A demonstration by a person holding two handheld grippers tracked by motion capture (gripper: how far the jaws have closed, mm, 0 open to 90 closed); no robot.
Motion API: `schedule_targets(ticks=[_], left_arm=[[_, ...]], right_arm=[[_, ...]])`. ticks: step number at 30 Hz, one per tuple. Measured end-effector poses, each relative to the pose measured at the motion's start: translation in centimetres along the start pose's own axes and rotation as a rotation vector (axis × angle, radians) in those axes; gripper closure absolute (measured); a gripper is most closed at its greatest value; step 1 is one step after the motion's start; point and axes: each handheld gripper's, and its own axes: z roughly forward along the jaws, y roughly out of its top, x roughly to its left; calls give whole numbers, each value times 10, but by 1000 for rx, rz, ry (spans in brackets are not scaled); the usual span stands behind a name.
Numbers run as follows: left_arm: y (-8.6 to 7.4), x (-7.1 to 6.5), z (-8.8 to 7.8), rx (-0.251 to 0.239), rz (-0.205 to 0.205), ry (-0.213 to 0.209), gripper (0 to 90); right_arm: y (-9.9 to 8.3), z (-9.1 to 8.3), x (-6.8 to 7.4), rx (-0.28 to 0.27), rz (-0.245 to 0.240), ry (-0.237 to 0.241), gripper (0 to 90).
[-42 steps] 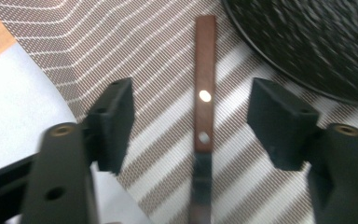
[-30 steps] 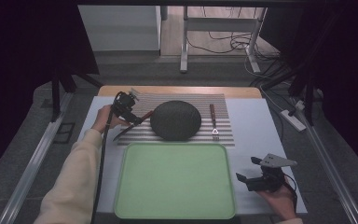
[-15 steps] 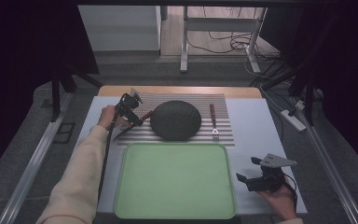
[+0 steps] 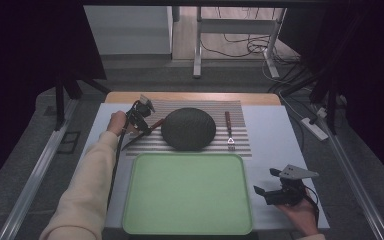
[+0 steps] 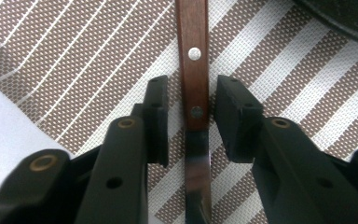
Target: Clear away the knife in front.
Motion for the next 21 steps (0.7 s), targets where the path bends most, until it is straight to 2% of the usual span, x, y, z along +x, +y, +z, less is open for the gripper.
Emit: schedule_targets(ticks=[5,7,8,15,21], left_arm=[[5,0,0,32,-2,-7,700],[6,-1,0,39,2,-4,757],[6,-2,0,40,2,-8,757],[9,-6,0,58,4,23,773],[11,-13,0,73,28,63,777]], right_arm=[[0,-1,0,2,0,-1,83],[-1,0,-1,3,2,1,83],[-1,0,-1,3,2,1,83],[-1,0,0,3,0,2,83],[0,-1,0,3,0,2,83]])
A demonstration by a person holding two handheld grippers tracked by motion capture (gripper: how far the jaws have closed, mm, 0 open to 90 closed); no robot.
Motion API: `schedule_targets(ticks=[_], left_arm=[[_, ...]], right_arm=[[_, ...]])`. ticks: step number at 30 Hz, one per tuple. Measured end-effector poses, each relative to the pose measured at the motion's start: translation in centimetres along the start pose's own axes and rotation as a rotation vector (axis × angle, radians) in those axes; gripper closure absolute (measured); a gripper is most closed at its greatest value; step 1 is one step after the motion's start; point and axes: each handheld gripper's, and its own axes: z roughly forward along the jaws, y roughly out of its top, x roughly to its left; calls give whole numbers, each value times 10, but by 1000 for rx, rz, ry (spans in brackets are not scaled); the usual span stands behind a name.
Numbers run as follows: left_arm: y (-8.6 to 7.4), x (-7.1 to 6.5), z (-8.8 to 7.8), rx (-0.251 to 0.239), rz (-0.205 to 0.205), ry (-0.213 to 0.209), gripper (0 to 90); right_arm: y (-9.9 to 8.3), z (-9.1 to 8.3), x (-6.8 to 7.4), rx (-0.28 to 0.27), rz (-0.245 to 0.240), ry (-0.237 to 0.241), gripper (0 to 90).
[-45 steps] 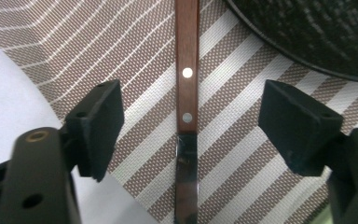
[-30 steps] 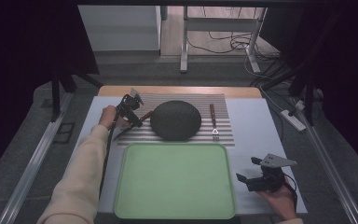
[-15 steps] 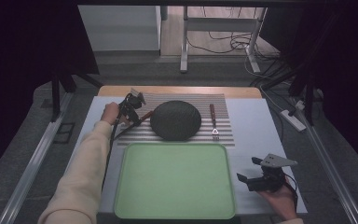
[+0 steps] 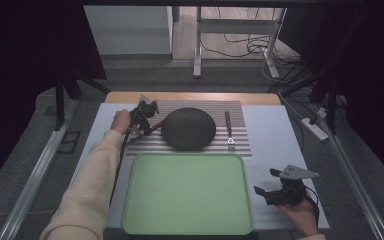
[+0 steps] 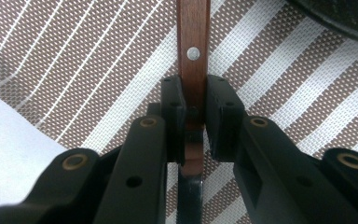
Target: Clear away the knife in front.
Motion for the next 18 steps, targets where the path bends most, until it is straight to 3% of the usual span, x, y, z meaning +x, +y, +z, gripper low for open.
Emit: schedule_targets(ticks=[6,11,18], left_arm=[[-5,2,-4,31,14,25,777],[-17,7,-13,-3,0,6,777],[-29,0,-27,-38,15,-4,777]], right_arm=[[0,-1,0,-5,2,0,83],[0,-1,0,-4,1,2,83],[0,0,0,-3,0,1,83]])
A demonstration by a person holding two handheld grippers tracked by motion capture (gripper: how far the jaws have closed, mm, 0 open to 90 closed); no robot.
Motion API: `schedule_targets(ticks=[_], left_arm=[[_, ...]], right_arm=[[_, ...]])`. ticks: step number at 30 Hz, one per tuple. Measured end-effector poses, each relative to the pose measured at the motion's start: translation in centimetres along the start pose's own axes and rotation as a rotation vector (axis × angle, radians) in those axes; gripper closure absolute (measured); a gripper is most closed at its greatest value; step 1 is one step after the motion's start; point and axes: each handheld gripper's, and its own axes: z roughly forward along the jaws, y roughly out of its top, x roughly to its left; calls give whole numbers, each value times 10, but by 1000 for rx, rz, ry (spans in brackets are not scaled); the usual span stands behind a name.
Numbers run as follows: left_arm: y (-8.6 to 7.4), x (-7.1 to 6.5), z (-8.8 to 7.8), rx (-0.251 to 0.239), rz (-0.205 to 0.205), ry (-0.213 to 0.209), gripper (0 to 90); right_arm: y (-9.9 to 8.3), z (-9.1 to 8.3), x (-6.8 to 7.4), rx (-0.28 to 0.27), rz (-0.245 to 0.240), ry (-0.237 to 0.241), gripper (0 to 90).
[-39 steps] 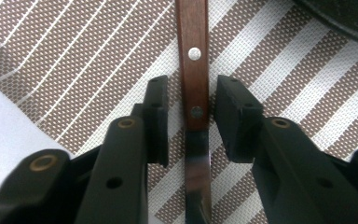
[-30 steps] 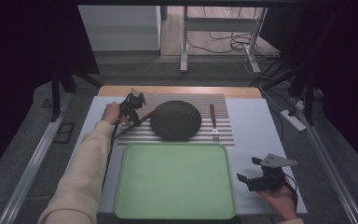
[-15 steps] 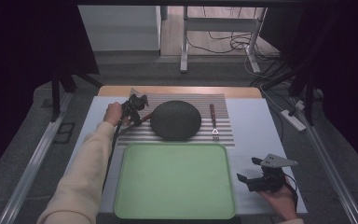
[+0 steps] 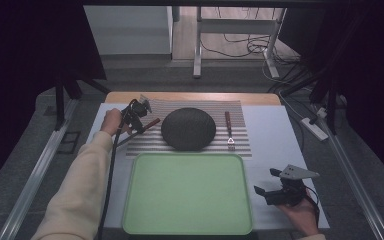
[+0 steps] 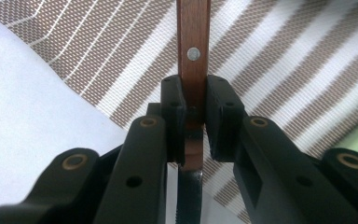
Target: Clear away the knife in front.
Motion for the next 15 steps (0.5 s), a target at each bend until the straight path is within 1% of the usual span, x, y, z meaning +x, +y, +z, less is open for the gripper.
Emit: schedule_targets(ticks=[6,9,12,13,14,15], left_arm=[[-9,-15,-14,-47,12,-26,777],[-14,-23,-22,-68,26,-39,777],[-17,-33,-29,-76,40,-39,777],[-20,-40,-33,-83,49,-43,777],[-20,-40,-33,-83,49,-43,777],[-23,-47,-37,-90,61,-50,777]], right_arm=[[0,1,0,-2,2,2,83],[0,1,0,-4,5,4,83],[1,1,0,-6,2,10,83],[1,1,0,-4,0,11,83],[1,2,-1,-7,1,12,83],[2,2,-1,-9,1,14,83]])
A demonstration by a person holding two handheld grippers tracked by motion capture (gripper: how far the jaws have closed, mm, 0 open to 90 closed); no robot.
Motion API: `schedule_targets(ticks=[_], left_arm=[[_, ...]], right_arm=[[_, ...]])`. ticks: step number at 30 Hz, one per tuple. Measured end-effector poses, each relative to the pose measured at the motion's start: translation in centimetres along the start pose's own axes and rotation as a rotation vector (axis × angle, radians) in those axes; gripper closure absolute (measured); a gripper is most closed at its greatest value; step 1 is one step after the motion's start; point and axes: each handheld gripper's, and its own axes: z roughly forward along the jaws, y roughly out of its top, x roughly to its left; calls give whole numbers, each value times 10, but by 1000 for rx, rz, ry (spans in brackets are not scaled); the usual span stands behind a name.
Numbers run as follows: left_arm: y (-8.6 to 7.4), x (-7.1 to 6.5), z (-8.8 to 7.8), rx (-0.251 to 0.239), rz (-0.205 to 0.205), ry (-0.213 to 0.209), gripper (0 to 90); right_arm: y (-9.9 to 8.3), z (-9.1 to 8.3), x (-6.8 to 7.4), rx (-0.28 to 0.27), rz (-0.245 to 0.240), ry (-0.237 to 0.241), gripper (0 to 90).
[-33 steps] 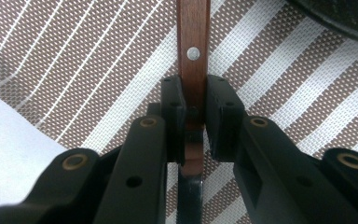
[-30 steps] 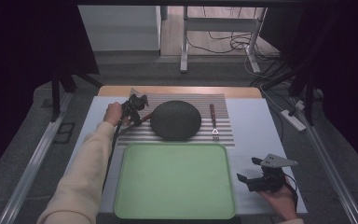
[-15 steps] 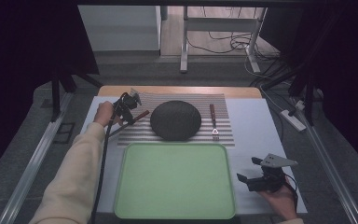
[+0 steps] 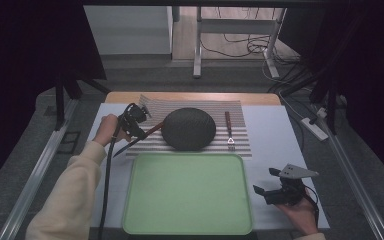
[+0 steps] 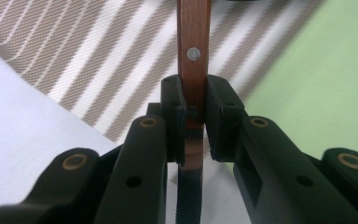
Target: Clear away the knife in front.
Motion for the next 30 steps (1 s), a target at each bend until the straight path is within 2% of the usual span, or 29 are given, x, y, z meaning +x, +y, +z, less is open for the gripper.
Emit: schedule_targets(ticks=[1,18,21,25,26,30], left_arm=[[0,0,0,0,0,0,776],[-3,-61,-11,-45,78,-31,776],[-4,-72,-11,-55,82,-43,776],[-7,-86,-7,-61,94,-75,776],[-8,-93,-3,-62,103,-89,776],[-10,-102,3,-57,111,-104,776]], right_arm=[[0,0,0,-1,1,1,83],[7,10,-1,-4,-11,22,83],[7,10,-1,-3,-11,23,83],[7,10,-1,-3,-10,24,83],[7,10,-1,-2,-11,24,83],[7,10,-1,0,-10,24,83]])
